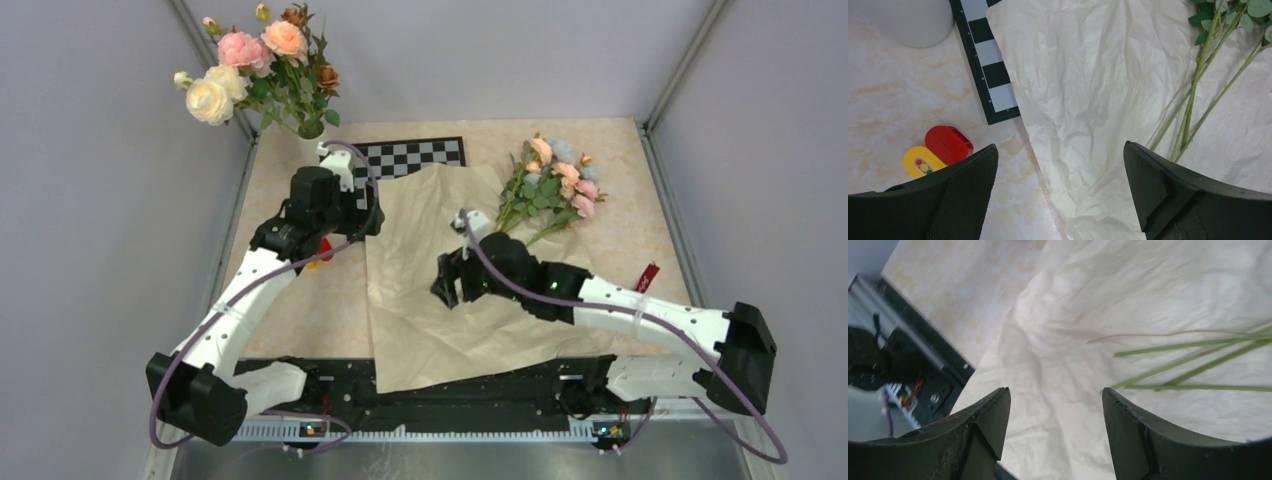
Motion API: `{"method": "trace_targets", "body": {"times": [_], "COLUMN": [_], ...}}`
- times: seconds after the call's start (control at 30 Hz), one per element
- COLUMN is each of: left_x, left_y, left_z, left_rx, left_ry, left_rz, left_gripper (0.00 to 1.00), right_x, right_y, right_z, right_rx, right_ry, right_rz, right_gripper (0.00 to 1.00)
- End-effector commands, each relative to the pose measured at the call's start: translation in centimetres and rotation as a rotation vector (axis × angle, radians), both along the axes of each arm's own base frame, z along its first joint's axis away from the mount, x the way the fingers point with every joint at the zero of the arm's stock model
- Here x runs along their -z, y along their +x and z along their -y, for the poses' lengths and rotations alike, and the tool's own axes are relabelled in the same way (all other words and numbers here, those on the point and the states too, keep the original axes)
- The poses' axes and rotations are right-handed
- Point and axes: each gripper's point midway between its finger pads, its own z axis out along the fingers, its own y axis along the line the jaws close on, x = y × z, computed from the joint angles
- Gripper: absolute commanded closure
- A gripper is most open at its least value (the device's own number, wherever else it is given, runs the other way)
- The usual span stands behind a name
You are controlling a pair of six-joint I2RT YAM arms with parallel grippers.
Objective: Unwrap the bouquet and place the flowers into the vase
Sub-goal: Unfold the wrapping paper at the center of the board, then pick up the fake flower from the wrapping paper.
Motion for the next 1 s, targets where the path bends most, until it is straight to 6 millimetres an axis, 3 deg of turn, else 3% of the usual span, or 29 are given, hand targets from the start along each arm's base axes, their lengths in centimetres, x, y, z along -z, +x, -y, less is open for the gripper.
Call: {"method": "trace_targets", "body": {"times": [0.0,0.17,0.33,0.47,0.7,0.97], "left_x": [-1.9,-1.6,-1.4,-1.3,-1.3,-1.5], "left_y": [1.0,1.2,1.4,1.5,1.5,1.5], "left_z": [-1.1,-1.4,-2.0,-2.1,-2.6,-2.9], "left_rx": [-0.067,-0.076,-0.097,-0.098,-0.115,-0.123], "left_ry": [0.004,0.022,0.055,0.056,0.081,0.093], "left_rz": [0.103,0.104,0.106,0.106,0.109,0.117], "left_gripper": [0.01,0.01,0.01,0.01,0.01,0.01], "right_x": [-2.5,-2.1,-1.2,0.9,3.4,6.5], "right_y": [4.8,9.8,14.4,18.0,22.3,24.0], "right_z": [4.6,9.2,12.2,14.1,14.0,13.6], "right_rx": [0.193,0.394,0.544,0.671,0.736,0.756], "right_ry": [-0.004,-0.007,0.031,0.022,0.027,0.016], "right_rz": [-0.005,-0.06,-0.106,-0.136,-0.142,-0.199], "right_gripper": [0.31,0.31,0.33,0.36,0.4,0.47]}}
